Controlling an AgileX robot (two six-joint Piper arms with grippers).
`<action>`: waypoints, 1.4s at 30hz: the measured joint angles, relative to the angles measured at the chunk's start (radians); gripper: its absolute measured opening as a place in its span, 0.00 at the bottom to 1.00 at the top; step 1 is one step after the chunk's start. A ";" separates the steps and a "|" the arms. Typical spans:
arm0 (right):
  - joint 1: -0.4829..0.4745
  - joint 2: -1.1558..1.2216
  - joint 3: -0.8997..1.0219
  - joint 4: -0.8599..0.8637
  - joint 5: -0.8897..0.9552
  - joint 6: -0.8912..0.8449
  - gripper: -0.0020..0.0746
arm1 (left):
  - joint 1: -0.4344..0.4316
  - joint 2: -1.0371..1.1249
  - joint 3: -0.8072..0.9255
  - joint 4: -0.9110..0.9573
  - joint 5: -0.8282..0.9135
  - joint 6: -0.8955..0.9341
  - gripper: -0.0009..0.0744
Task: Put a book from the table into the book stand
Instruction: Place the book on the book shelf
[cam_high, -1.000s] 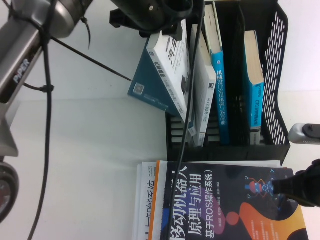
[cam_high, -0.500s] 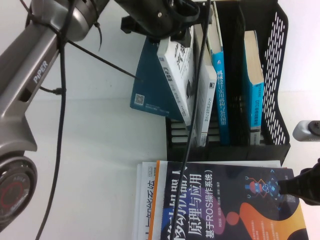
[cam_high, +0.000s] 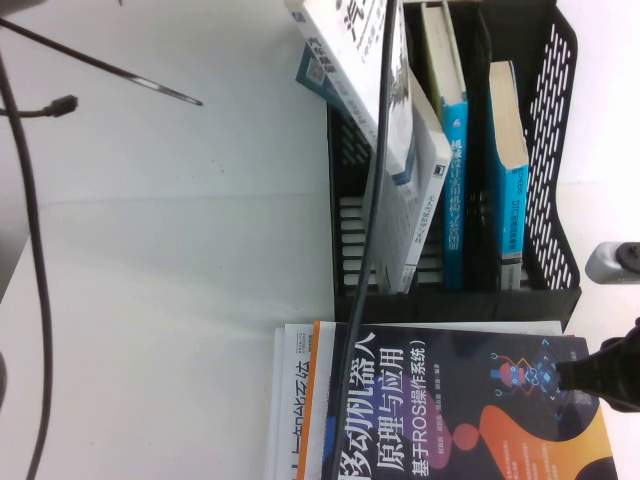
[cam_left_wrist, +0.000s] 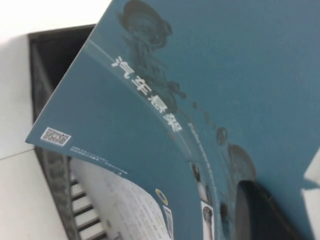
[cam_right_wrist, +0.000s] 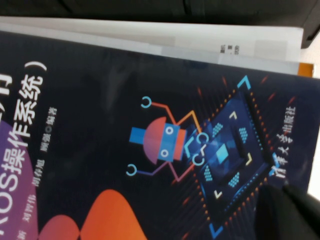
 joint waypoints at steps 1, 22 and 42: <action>0.000 0.000 0.000 0.000 0.000 0.000 0.02 | 0.000 -0.005 -0.002 -0.008 0.000 0.000 0.17; 0.000 0.000 0.000 0.000 0.014 0.000 0.02 | 0.004 -0.006 -0.004 -0.157 0.002 0.041 0.17; 0.000 0.000 0.000 0.000 0.016 0.000 0.02 | -0.002 -0.042 -0.004 0.046 0.002 -0.045 0.16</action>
